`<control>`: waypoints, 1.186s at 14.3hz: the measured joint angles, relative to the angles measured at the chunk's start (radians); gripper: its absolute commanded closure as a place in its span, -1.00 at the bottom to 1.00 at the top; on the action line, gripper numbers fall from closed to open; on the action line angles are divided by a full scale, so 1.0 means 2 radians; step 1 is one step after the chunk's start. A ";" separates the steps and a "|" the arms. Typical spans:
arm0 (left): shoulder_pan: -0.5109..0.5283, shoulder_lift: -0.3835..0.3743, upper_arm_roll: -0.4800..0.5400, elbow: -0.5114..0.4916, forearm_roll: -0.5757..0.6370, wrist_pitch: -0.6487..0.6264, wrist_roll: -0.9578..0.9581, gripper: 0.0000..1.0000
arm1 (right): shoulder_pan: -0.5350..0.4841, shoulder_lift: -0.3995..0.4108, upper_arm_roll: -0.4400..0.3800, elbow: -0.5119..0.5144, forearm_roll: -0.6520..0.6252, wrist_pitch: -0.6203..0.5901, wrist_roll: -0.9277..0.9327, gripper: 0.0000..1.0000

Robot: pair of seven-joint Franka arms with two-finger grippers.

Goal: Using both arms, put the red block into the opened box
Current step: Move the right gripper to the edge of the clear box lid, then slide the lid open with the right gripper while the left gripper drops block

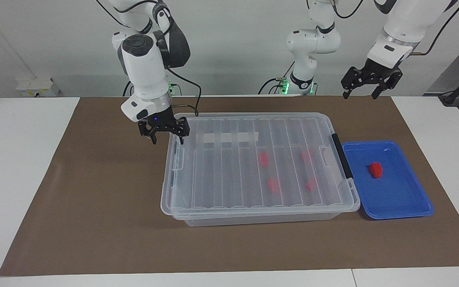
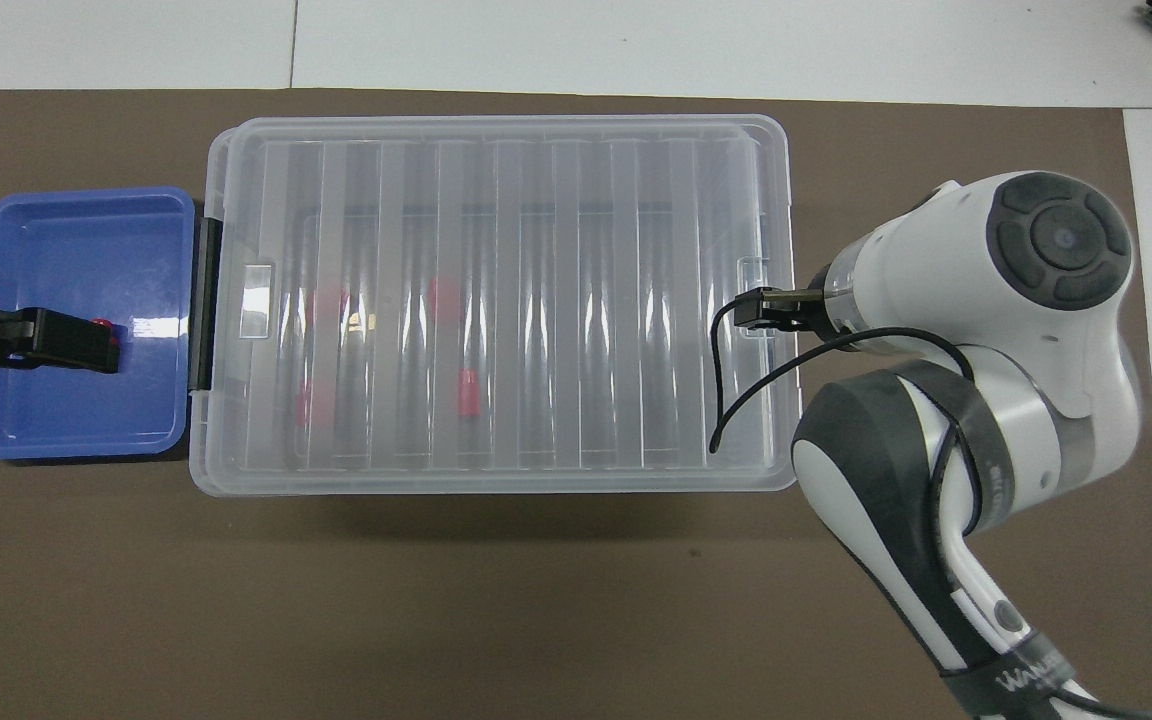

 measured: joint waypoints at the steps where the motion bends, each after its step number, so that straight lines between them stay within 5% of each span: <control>1: 0.000 0.000 0.000 0.000 0.000 0.000 0.000 -1.00 | 0.000 0.003 -0.001 -0.004 -0.002 0.000 0.000 -0.94; 12: 0.031 -0.003 0.005 0.000 0.005 -0.016 0.000 -1.00 | -0.055 0.003 -0.003 -0.028 -0.007 0.001 -0.109 -0.94; 17: 0.090 -0.005 0.009 -0.070 0.014 0.104 0.062 -1.00 | -0.089 0.002 -0.004 -0.030 -0.007 -0.001 -0.200 -0.98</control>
